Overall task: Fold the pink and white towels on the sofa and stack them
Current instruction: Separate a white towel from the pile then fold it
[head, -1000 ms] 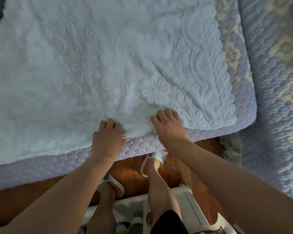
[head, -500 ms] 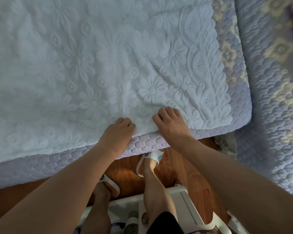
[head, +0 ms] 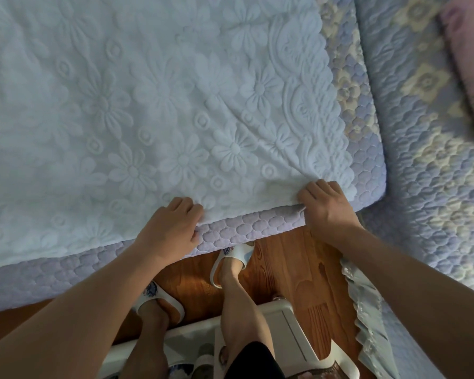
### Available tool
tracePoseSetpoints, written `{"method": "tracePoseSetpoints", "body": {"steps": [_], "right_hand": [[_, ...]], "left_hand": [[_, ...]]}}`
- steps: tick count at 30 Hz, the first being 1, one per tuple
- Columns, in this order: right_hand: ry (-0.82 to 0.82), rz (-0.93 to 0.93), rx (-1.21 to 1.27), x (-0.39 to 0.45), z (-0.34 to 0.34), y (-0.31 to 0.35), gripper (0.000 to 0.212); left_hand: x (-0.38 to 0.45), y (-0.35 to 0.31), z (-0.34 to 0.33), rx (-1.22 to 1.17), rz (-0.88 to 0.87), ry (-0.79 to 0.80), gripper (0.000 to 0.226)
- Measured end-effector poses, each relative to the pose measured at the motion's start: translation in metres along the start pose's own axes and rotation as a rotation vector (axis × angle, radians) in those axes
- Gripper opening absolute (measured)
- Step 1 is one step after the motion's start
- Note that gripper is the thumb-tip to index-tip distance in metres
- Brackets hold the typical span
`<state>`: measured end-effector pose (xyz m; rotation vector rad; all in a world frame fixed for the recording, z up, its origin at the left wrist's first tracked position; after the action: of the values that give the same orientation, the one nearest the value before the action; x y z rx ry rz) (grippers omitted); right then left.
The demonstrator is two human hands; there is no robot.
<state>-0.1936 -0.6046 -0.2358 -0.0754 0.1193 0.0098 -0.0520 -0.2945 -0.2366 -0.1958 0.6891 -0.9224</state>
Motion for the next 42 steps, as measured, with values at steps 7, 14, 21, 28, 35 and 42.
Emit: {"method": "tracePoseSetpoints", "body": {"steps": [7, 14, 21, 28, 35, 42], "right_hand": [[0.072, -1.521, 0.939, -0.03, 0.008, -0.028, 0.036], [0.368, -1.516, 1.173, -0.023, 0.002, -0.049, 0.026], [0.361, -1.518, 0.955, -0.019, 0.01, -0.084, 0.024], [0.336, -1.519, 1.029, 0.01, 0.02, -0.107, 0.032], [0.39, -1.439, 1.049, 0.011, -0.001, -0.119, 0.041], [0.358, -1.371, 0.987, 0.009, -0.036, -0.12, 0.033]], "left_hand": [[0.008, -0.01, -0.003, 0.132, 0.037, 0.009, 0.033], [-0.003, -0.011, 0.004, 0.08, 0.03, 0.032, 0.051], [-0.007, -0.037, -0.001, 0.01, 0.1, 0.226, 0.05], [0.104, -0.091, 0.092, -0.179, 0.299, 0.572, 0.036], [0.31, -0.094, 0.219, -0.088, 0.161, -0.103, 0.034], [0.444, -0.084, 0.24, 0.557, -0.097, -0.05, 0.07]]}}
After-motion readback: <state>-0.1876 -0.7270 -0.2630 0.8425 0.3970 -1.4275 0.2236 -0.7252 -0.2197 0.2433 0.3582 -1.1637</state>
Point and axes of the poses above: each hand's wrist, its own x-axis towards the middle knuckle, its own z-axis out of the back of the hand, y = z × x, the point moved 2 cm from there along x, towards the middle knuckle, and after that the axes turned 13 degrees about -x, right-handed, at the moved point
